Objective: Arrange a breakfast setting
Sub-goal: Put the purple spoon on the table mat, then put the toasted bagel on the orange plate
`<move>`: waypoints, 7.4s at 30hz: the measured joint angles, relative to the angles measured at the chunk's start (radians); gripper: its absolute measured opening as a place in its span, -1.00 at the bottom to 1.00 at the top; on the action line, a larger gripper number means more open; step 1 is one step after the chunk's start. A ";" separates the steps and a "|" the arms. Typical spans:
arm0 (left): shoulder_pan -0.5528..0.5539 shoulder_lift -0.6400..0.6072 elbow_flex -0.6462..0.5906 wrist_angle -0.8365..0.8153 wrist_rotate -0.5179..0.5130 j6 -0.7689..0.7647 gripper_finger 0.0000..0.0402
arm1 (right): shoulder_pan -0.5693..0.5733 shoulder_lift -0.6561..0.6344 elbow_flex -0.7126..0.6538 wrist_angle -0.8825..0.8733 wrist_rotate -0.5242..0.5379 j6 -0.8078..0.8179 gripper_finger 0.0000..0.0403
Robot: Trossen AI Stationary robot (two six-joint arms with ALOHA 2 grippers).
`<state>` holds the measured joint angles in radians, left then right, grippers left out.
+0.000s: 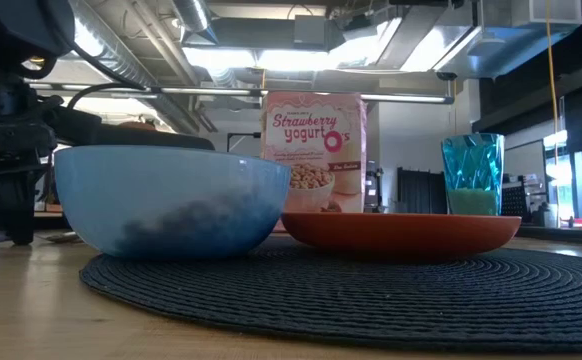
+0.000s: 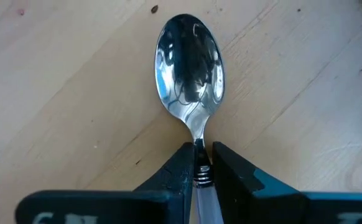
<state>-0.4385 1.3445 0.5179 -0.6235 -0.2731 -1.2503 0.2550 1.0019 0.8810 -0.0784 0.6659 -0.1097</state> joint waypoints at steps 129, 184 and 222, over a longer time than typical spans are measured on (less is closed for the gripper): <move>0.619 0.017 0.851 -0.436 -0.210 1.161 -0.30 | 0.000 0.000 0.000 -0.087 -0.003 0.028 0.08; 1.360 -0.053 0.804 -0.651 0.120 1.514 -0.66 | 0.000 0.000 0.000 -0.052 -0.033 0.023 0.08; 0.331 0.120 0.730 0.184 -0.103 1.451 -0.74 | 0.000 0.000 0.000 -0.083 0.168 0.060 0.08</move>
<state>-0.1079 1.4642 1.2476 -0.4395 -0.3765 0.2004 0.2550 1.0019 0.8810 -0.1618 0.8334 -0.0501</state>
